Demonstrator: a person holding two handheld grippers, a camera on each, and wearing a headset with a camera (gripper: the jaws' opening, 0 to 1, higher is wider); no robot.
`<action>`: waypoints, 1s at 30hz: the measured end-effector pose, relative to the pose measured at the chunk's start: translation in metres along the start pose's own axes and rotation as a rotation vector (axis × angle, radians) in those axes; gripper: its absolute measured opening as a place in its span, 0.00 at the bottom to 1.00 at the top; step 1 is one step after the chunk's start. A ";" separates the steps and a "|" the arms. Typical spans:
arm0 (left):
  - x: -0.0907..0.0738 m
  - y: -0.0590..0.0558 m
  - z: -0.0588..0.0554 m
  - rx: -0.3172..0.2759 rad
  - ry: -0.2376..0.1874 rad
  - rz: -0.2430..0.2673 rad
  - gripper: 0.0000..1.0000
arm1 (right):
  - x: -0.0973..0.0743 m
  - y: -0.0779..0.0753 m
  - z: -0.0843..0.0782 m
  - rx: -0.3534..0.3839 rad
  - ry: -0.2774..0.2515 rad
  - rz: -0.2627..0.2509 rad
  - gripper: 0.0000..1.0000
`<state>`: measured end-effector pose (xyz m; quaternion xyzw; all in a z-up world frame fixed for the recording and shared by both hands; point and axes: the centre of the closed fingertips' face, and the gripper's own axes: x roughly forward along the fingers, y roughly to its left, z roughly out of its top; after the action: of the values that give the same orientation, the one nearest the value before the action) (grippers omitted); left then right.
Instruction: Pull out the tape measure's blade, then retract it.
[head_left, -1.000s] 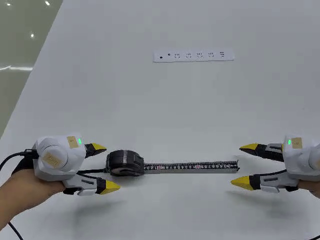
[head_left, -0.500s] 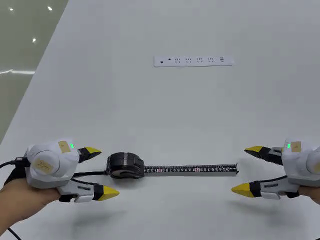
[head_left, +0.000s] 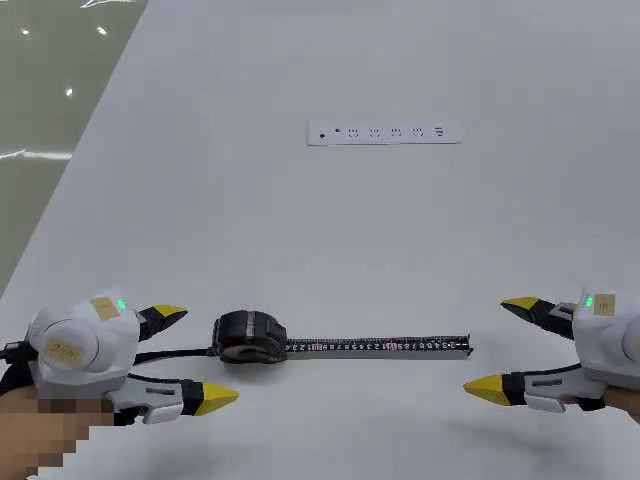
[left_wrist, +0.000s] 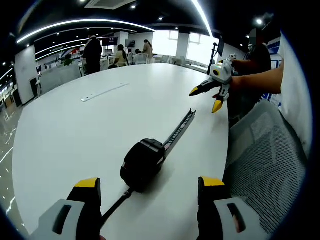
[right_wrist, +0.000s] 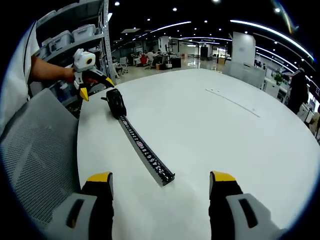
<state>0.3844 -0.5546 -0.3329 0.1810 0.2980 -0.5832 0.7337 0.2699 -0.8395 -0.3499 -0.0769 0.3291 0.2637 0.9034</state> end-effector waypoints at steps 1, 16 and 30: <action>-0.001 0.000 0.000 -0.004 -0.004 0.004 0.77 | 0.000 -0.001 -0.001 0.000 0.000 -0.004 0.79; -0.017 -0.013 -0.004 -0.098 -0.055 0.037 0.85 | -0.015 0.001 -0.006 0.007 0.003 -0.046 0.82; -0.035 -0.017 -0.017 -0.205 -0.087 0.122 0.91 | -0.028 0.019 -0.005 0.080 -0.008 -0.092 0.86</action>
<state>0.3595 -0.5221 -0.3218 0.0972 0.3124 -0.5111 0.7948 0.2390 -0.8367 -0.3351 -0.0547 0.3319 0.2087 0.9183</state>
